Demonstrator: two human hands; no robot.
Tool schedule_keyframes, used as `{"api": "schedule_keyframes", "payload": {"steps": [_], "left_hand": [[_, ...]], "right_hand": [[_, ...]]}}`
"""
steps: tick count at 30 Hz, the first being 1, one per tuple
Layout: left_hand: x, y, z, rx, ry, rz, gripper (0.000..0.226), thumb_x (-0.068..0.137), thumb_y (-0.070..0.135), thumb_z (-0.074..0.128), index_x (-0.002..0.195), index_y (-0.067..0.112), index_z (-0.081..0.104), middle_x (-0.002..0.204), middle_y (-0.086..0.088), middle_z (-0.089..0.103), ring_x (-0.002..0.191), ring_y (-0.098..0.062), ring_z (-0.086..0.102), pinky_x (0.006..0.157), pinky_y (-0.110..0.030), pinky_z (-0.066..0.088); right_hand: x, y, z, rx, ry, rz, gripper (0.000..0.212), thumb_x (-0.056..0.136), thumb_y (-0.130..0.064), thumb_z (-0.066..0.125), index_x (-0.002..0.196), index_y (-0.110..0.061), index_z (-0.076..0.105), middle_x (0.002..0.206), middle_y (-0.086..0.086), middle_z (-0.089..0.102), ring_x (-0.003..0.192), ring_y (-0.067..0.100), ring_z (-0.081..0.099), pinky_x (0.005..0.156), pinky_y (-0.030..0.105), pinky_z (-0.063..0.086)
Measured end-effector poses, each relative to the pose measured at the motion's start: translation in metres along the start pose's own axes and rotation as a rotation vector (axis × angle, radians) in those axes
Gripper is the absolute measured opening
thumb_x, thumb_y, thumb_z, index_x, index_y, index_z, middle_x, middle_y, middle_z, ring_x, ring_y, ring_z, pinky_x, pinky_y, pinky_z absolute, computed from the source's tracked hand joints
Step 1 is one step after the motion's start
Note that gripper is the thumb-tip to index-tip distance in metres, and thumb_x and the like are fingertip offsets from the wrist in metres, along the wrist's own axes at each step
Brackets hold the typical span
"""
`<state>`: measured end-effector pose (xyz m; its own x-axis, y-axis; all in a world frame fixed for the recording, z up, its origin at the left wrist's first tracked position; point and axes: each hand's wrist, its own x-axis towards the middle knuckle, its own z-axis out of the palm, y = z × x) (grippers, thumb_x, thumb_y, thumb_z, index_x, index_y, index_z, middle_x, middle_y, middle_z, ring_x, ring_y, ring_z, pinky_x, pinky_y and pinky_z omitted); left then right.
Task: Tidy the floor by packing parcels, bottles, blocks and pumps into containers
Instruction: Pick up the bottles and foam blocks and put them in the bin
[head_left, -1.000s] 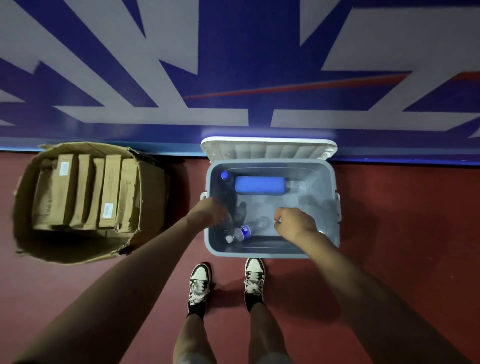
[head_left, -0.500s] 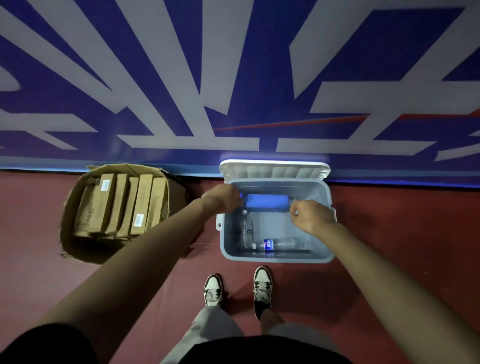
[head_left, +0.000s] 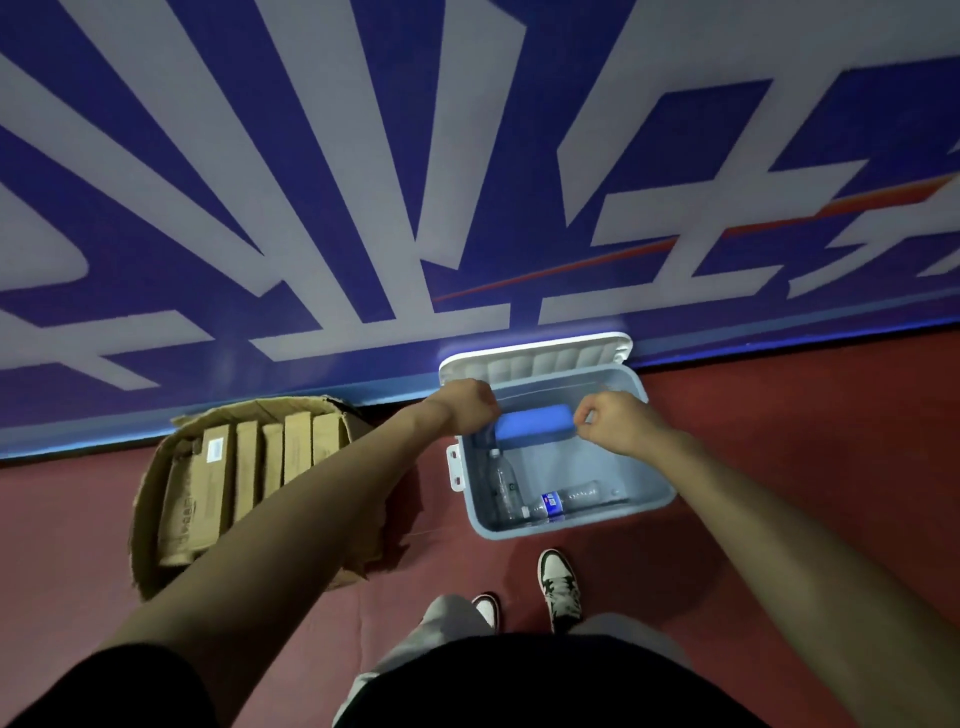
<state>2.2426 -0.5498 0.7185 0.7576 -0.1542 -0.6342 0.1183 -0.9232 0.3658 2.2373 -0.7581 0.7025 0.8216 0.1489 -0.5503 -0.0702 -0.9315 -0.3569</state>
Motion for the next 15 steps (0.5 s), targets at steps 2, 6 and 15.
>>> {"api": "schedule_keyframes", "payload": {"steps": [2,6,15], "left_hand": [[-0.008,-0.011,0.002,-0.037,-0.024,0.049,0.030,0.092,0.017,0.047,0.115,0.003,0.061,0.116,-0.012,0.063,0.097,-0.026,0.058,0.087,-0.031,0.045],[-0.020,-0.027,0.004,-0.073,-0.049,0.138,0.023,0.090,0.018,0.051,0.109,0.009,0.062,0.098,-0.005,0.060,0.083,-0.021,0.056,0.082,-0.030,0.049],[-0.054,-0.033,0.002,-0.016,-0.086,0.290,0.015,0.085,0.011,0.049,0.081,0.021,0.059,0.098,-0.002,0.065,0.077,-0.019,0.058,0.074,-0.028,0.050]], "right_hand": [[-0.013,-0.008,0.010,0.006,0.024,0.041,0.019,0.087,-0.021,0.055,0.101,-0.024,0.067,0.112,-0.002,0.065,0.103,0.021,0.060,0.085,0.026,0.047],[-0.036,-0.023,0.023,0.043,0.107,0.087,0.016,0.085,-0.020,0.057,0.095,-0.023,0.068,0.111,0.000,0.067,0.103,0.021,0.061,0.087,0.028,0.047],[-0.097,-0.049,0.047,0.097,0.187,0.210,0.018,0.085,-0.021,0.055,0.095,-0.024,0.069,0.108,0.001,0.067,0.100,0.022,0.062,0.092,0.031,0.049]]}}
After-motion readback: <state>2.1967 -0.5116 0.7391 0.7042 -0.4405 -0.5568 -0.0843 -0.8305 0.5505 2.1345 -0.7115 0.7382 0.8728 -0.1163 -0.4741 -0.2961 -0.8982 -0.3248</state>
